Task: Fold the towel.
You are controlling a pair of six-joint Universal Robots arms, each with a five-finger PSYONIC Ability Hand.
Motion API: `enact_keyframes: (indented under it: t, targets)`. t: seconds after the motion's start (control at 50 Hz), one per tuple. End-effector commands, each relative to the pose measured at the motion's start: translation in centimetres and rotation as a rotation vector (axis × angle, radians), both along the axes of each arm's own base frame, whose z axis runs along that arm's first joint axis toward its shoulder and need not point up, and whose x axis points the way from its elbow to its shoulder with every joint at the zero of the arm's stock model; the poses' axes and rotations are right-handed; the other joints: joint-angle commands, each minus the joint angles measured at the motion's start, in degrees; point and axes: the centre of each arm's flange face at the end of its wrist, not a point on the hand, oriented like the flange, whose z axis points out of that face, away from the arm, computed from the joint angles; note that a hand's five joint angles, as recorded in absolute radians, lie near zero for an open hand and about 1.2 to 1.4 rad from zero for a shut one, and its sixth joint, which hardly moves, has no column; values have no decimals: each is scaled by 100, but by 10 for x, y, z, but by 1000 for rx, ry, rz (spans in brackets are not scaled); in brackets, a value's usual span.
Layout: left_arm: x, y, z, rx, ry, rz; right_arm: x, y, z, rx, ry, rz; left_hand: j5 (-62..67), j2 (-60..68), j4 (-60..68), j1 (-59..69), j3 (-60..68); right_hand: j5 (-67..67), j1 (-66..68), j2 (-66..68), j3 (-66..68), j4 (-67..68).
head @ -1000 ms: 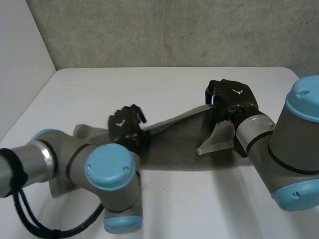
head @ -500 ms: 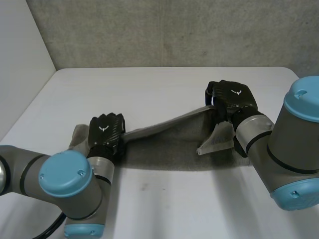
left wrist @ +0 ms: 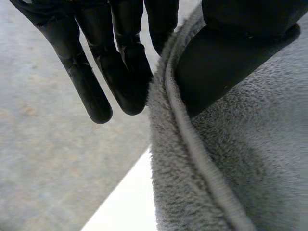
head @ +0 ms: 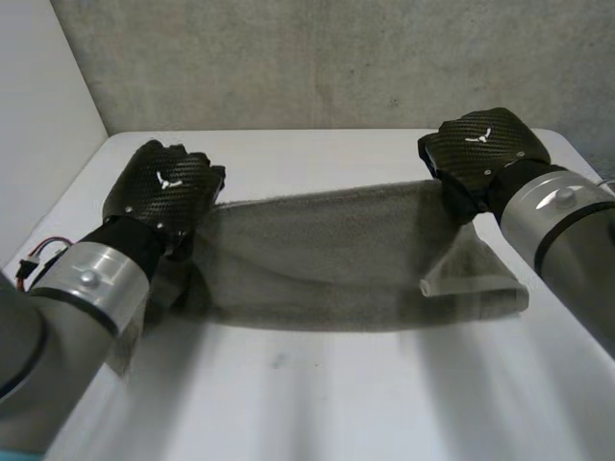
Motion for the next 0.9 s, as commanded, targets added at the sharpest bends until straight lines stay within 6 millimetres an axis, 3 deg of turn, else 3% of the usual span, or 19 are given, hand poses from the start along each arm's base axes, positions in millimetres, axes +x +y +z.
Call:
enact_keyframes:
  t: [0.02,0.2,0.22,0.26,0.28,0.32,0.34,0.36,0.38,0.4,0.42,0.44,0.48,0.5,0.54,0.62,0.66,0.76,0.9]
  targets:
    - [4,11,-27,242,-116,-44,4,-1,-26,125,129,18,1083,1026,1027,1121,1033,293,329,358,300,313]
    - [-2,-36,-91,412,-191,8,24,-30,-92,264,227,27,1083,1026,1027,1121,1033,293,329,358,300,313]
    - [-3,-36,-91,412,-191,8,24,-30,-92,264,227,27,1083,1026,1027,1121,1033,293,329,358,300,313]
    - [-11,-61,-95,388,-179,17,33,-48,-102,235,251,18,1083,1026,1027,1121,1033,293,329,358,300,313]
    - [-12,-61,-95,388,-179,17,33,-48,-102,235,251,18,1083,1026,1027,1121,1033,293,329,358,300,313]
    - [-25,-93,-86,303,-137,22,47,-76,-96,119,221,-9,1083,1026,1027,1121,1033,293,329,358,300,313]
    - [-25,-93,-86,302,-137,22,47,-76,-95,118,221,-9,1083,1026,1027,1121,1033,293,329,358,300,313]
    - [-32,-109,-74,232,-104,23,55,-93,-83,23,173,-25,1083,1026,1027,1121,1033,293,329,358,300,313]
    - [-32,-110,-74,232,-103,23,63,-108,-65,-90,109,-39,1083,1026,1027,1121,1033,293,329,358,300,313]
    - [-37,-128,-56,137,-58,31,63,-108,-65,-91,108,-39,1083,1026,1027,1121,1033,293,329,358,300,313]
    - [-42,-145,-31,16,-2,43,70,-121,-42,-218,29,-50,1083,1026,1027,1121,1033,293,329,358,300,313]
    - [-42,-145,-31,15,-1,43,70,-121,-41,-220,29,-50,1083,1026,1027,1121,1033,293,329,358,300,313]
    - [-46,-171,28,-268,136,84,76,-140,9,-484,-132,-68,1083,1026,1027,1121,1033,293,329,358,300,313]
    - [-46,-171,28,-269,136,85,76,-140,9,-486,-133,-68,1083,1026,1027,1121,1033,293,329,358,300,313]
    - [-38,-178,88,-516,282,134,72,-142,56,-692,-261,-88,1083,1026,1027,1121,1033,293,329,358,300,313]
    - [-33,-170,115,-611,359,129,60,-141,84,-805,-318,-100,1083,1026,1027,1121,1033,293,329,358,300,313]
    - [-31,-167,112,-592,366,126,61,-138,83,-800,-306,-72,1083,1026,1027,1121,1033,293,329,358,300,313]
    - [-28,-158,74,-467,320,123,62,-131,50,-656,-215,4,1083,1026,1027,1121,1033,293,329,358,300,313]
    - [-16,-125,-21,-193,166,90,50,-112,-32,-313,-40,30,1083,1026,1027,1121,1033,293,329,358,300,313]
